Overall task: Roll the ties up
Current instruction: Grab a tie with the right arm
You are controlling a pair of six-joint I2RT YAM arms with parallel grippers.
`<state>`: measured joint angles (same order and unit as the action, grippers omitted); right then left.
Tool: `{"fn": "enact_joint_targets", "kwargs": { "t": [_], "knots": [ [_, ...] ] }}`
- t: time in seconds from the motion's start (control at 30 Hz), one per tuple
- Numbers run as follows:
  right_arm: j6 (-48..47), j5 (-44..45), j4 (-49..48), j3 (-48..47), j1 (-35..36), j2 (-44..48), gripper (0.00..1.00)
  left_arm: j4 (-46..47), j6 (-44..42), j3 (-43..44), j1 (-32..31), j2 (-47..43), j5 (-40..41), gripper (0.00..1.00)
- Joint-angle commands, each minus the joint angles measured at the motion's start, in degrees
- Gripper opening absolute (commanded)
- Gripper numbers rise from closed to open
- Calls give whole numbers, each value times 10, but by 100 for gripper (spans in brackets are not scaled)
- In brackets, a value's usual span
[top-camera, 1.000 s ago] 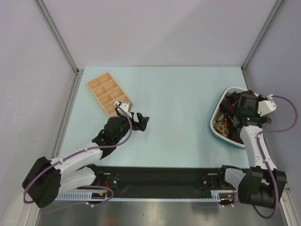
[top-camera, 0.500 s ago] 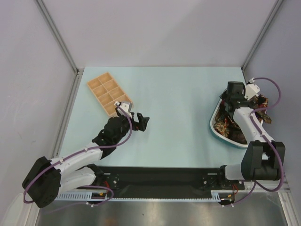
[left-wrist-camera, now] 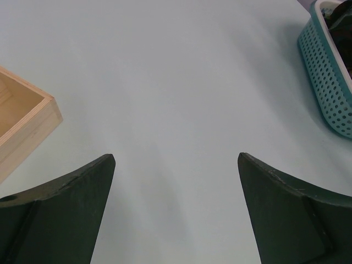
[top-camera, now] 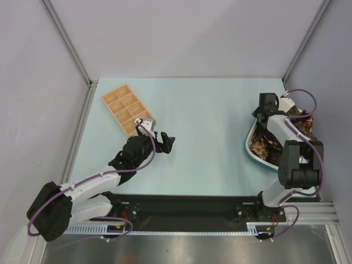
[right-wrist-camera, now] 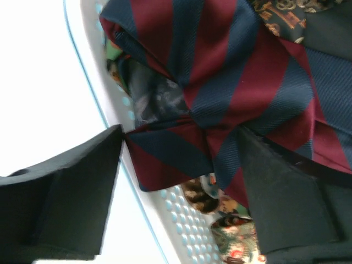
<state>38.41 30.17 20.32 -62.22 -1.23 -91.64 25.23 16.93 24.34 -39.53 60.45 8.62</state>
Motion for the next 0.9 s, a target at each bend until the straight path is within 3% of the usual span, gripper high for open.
{"fn": "enact_joint_targets", "kwargs": {
  "t": [0.0,0.03,0.07,0.27,0.5,0.7,0.87],
  "knots": [
    [17,-3,4,-14,-5,-21,85,8,0,27,-6,3,-11,100],
    [19,-3,-3,-12,-6,-25,77,8,0,26,-6,3,-12,100],
    [18,-6,-6,-10,-6,-27,56,8,0,27,-6,3,-12,100],
    [14,-6,-10,3,-6,8,2,6,-1,28,-6,5,-12,100],
    [-30,-4,1,8,11,129,0,7,-1,26,-6,-2,-11,100],
    [-103,8,7,-14,123,262,0,5,-1,26,-7,-4,-10,100],
    [-121,-120,4,-51,167,360,0,6,-1,24,-7,-9,-7,100]
  ]
}}
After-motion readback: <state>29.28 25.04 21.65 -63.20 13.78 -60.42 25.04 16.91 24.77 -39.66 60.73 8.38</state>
